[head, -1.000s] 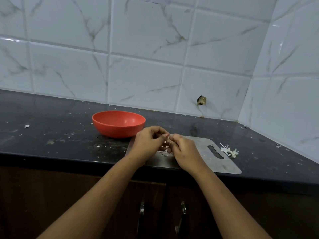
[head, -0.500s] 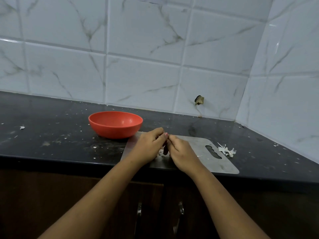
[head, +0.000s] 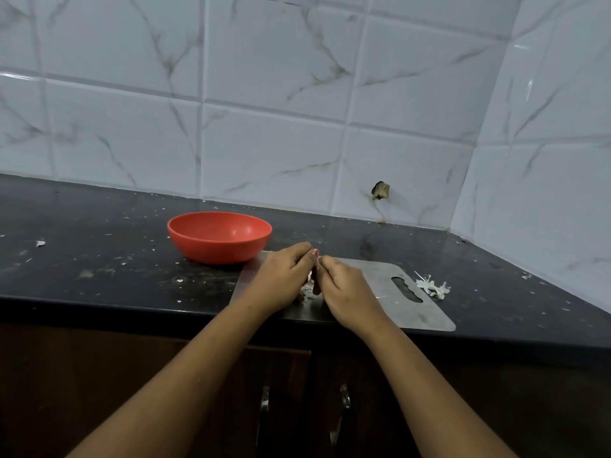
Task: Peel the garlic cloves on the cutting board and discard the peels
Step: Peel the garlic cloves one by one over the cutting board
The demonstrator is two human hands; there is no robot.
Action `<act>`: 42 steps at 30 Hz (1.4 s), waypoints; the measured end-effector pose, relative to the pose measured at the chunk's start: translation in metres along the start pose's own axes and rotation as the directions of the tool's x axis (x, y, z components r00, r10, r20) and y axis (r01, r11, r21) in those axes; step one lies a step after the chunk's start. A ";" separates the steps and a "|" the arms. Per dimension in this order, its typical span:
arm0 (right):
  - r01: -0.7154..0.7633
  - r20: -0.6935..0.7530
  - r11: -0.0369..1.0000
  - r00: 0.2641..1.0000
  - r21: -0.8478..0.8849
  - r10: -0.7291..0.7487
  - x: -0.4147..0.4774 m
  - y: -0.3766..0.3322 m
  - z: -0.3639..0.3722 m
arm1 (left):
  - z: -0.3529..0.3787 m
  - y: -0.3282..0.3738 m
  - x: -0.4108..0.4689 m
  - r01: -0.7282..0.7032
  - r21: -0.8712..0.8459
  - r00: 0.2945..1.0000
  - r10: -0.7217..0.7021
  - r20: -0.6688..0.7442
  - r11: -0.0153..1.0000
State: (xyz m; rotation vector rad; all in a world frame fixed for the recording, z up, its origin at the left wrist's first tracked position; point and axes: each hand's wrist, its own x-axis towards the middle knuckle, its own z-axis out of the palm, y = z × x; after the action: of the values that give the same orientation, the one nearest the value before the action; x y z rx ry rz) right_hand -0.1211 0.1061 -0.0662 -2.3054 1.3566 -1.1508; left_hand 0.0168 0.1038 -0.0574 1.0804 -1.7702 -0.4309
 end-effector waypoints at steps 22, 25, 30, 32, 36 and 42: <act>0.176 -0.116 0.975 0.975 -0.139 -0.192 -0.004 0.006 0.004 | 0.000 0.001 0.005 0.161 -0.175 0.983 -0.142 0.117 0.971; 0.150 -0.084 0.986 0.984 -0.074 -0.156 -0.002 0.005 0.002 | 0.001 0.004 0.003 0.170 -0.159 0.981 -0.152 0.117 0.973; -0.047 0.053 0.959 0.998 0.278 0.034 0.001 0.005 -0.010 | 0.008 0.001 0.003 -0.030 0.087 0.999 0.026 0.045 0.996; -0.124 0.138 0.902 0.988 0.414 0.073 0.003 0.008 -0.013 | 0.009 0.002 0.003 -0.105 0.166 0.994 0.103 0.023 0.981; -0.230 0.211 0.733 0.970 0.640 0.121 0.005 0.007 -0.019 | 0.015 0.003 0.002 -0.245 0.206 0.967 0.253 -0.013 0.947; -0.280 0.252 0.639 0.958 0.716 0.137 0.006 0.006 -0.026 | 0.016 0.002 0.003 -0.346 0.256 0.928 0.369 -0.048 0.903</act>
State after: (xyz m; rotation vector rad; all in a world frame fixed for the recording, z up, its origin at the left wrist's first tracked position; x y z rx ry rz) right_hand -0.1420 0.1028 -0.0494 -1.5469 0.8125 -1.1100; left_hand 0.0015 0.0996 -0.0619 0.8938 -1.9183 0.0673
